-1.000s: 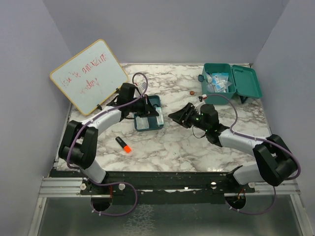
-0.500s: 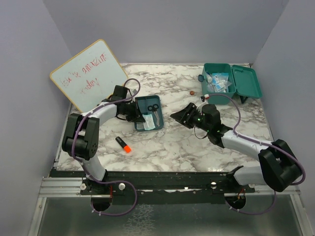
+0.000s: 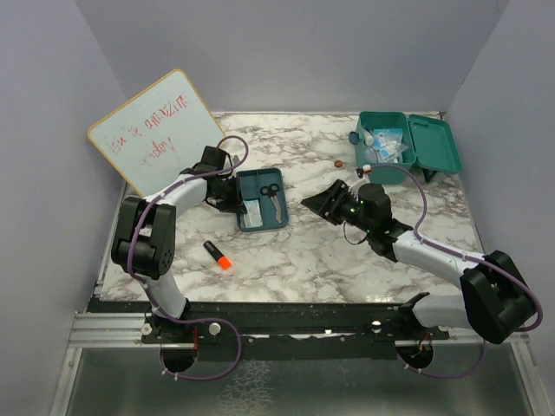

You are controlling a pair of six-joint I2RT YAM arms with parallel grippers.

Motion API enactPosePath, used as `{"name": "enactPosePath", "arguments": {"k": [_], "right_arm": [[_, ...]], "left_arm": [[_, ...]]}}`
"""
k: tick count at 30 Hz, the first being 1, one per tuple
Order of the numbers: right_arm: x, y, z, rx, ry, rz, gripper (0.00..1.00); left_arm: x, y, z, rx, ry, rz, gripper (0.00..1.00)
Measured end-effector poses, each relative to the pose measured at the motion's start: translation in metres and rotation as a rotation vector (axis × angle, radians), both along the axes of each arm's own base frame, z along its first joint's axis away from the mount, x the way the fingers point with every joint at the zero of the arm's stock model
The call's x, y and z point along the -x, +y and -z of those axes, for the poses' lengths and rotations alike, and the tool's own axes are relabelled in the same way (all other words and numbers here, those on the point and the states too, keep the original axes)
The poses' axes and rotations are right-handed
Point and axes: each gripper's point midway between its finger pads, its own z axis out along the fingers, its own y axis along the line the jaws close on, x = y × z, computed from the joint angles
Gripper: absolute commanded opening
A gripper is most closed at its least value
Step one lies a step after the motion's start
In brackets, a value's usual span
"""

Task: Organize the medicine kit
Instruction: Place the medical item at the medicine box compartment.

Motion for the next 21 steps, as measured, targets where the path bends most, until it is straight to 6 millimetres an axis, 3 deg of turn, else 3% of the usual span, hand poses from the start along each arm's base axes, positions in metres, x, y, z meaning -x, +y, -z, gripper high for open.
{"name": "enactPosePath", "arguments": {"k": [7,21], "right_arm": [[0.000,0.000,0.000,0.000,-0.001,0.002,0.56],[0.000,-0.002,-0.007,-0.007,-0.020,0.010,0.56]], "left_arm": [[-0.014,0.002,-0.005,-0.024,-0.035,0.003,0.03],[-0.014,0.006,0.001,-0.056,-0.011,0.005,0.26]]}}
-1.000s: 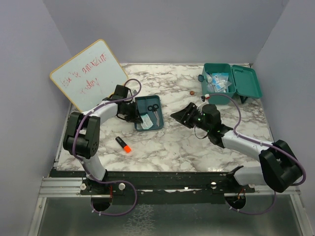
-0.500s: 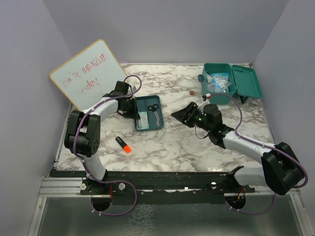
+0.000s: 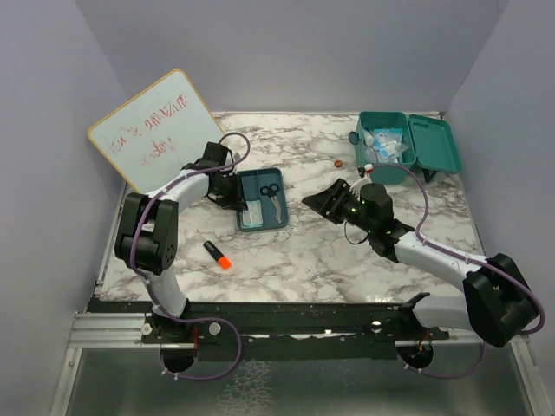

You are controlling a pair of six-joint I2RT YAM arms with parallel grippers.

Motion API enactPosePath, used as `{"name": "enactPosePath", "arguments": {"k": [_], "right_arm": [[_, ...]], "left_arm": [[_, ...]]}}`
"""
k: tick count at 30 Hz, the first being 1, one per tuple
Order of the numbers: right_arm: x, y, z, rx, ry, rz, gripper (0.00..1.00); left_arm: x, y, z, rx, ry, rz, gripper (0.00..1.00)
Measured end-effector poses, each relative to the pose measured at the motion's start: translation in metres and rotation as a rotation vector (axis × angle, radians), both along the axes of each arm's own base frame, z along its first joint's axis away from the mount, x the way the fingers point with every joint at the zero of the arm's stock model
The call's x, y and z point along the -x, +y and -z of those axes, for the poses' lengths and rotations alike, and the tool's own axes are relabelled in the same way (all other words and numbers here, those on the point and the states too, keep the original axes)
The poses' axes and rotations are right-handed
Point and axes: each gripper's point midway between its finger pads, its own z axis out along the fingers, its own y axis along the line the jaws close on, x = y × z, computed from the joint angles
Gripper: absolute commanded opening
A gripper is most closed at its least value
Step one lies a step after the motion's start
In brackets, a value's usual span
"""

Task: Organize the medicine kit
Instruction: Place the medical item at the medicine box compartment, then pick up the medical item at the center of the board.

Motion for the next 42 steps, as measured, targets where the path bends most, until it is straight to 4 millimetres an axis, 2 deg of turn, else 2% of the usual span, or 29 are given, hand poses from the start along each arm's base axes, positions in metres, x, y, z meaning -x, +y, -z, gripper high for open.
{"name": "enactPosePath", "arguments": {"k": [8,12,16,17,18,23,27,31,37,42], "right_arm": [[-0.001,-0.001,0.002,0.014,-0.006,0.004,0.56],[-0.001,-0.005,0.008,0.050,-0.007,0.007,0.56],[-0.004,-0.013,0.016,0.138,0.000,0.026,0.56],[-0.007,-0.014,0.015,0.164,-0.006,0.032,0.56],[-0.012,-0.016,0.010,0.189,-0.019,0.042,0.56],[-0.047,-0.023,-0.011,0.345,-0.104,0.102,0.56],[-0.078,-0.034,0.000,0.537,-0.112,0.152,0.56],[-0.106,-0.049,0.020,0.739,-0.101,0.197,0.54],[-0.145,-0.067,0.042,0.968,-0.088,0.234,0.45],[-0.176,-0.077,0.055,1.072,-0.075,0.247,0.43]], "left_arm": [[-0.005,-0.001,-0.008,0.006,-0.017,-0.010,0.40],[-0.007,-0.001,-0.021,0.014,-0.046,-0.020,0.52],[-0.009,-0.003,-0.045,0.035,-0.107,-0.026,0.83],[-0.010,-0.004,-0.054,0.044,-0.131,-0.027,0.96],[-0.011,-0.005,-0.065,0.055,-0.168,-0.028,0.99],[-0.005,-0.007,-0.116,0.111,-0.333,-0.030,0.99],[0.006,-0.004,-0.137,0.134,-0.417,-0.030,0.99],[0.023,0.002,-0.138,0.135,-0.450,-0.027,0.99],[0.047,0.016,-0.130,0.097,-0.493,-0.039,0.99],[0.051,0.016,-0.145,0.095,-0.560,-0.034,0.99]]}}
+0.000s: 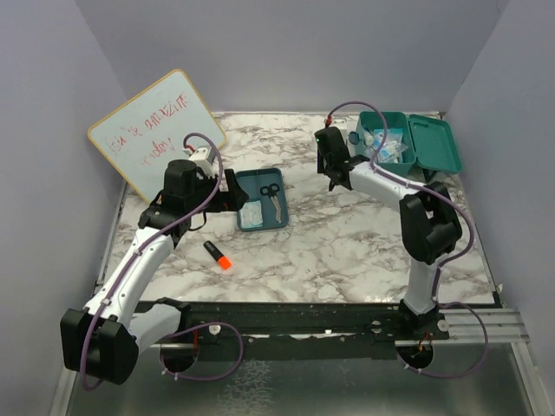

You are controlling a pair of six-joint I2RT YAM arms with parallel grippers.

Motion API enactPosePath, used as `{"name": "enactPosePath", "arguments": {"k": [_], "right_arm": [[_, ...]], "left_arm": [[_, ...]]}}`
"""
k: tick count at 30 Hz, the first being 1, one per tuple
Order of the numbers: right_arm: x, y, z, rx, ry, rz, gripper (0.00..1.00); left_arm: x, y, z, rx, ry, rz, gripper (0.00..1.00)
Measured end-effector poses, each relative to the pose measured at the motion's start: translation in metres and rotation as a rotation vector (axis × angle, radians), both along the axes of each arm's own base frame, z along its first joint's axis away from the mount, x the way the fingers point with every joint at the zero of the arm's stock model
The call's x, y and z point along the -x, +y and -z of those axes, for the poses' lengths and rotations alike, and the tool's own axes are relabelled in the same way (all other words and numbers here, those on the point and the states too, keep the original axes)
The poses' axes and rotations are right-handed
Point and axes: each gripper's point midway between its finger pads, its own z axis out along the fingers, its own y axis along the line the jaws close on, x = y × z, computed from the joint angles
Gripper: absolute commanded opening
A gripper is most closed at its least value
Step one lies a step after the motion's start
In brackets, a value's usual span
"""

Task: Organize the medicine kit
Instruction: Pick up the medical item at the center of the board.

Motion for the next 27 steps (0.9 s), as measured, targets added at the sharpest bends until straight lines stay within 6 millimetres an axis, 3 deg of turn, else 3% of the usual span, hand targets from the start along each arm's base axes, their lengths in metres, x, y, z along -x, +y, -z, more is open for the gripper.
{"name": "enactPosePath", "arguments": {"k": [10,27], "right_arm": [[-0.031,-0.025,0.023,0.040,0.036,0.054,0.51],[-0.047,-0.040,0.054,0.054,0.084,0.088,0.52]], "left_arm": [[0.001,-0.003,-0.002,0.000,-0.011,0.010,0.99],[0.002,-0.004,-0.003,0.000,-0.014,0.015,0.99]]}}
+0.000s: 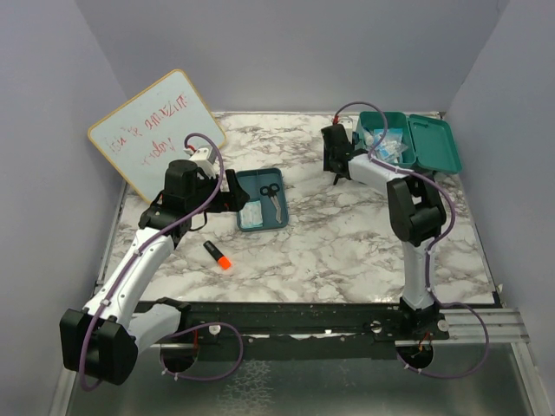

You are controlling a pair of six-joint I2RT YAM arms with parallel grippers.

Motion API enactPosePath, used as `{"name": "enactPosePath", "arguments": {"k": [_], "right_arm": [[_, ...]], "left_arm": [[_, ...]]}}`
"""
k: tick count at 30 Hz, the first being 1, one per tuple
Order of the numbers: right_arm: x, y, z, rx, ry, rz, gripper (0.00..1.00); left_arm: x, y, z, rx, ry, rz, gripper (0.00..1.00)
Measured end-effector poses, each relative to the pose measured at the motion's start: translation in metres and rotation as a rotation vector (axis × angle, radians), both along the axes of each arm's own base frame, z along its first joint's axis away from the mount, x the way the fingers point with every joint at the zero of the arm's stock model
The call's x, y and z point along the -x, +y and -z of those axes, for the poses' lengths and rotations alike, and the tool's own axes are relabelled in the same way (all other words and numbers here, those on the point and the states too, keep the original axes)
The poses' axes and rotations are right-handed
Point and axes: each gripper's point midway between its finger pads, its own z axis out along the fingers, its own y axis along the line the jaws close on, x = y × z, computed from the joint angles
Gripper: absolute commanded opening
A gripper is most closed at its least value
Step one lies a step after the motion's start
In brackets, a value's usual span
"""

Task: Organize the medicine kit
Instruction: Pick up the medical item at the center of the board.

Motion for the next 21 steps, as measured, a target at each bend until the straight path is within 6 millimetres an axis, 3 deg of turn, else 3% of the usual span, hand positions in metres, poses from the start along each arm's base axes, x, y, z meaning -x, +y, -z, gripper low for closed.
{"name": "enactPosePath", "arguments": {"k": [11,21], "right_arm": [[-0.003,-0.007,0.020,-0.014,0.030,0.022,0.52],[-0.013,-0.008,0.027,-0.030,0.026,0.028,0.52]], "left_arm": [[0.000,0.001,-0.001,-0.001,-0.004,-0.003,0.99],[-0.001,0.001,-0.001,-0.004,-0.005,-0.007,0.99]]}}
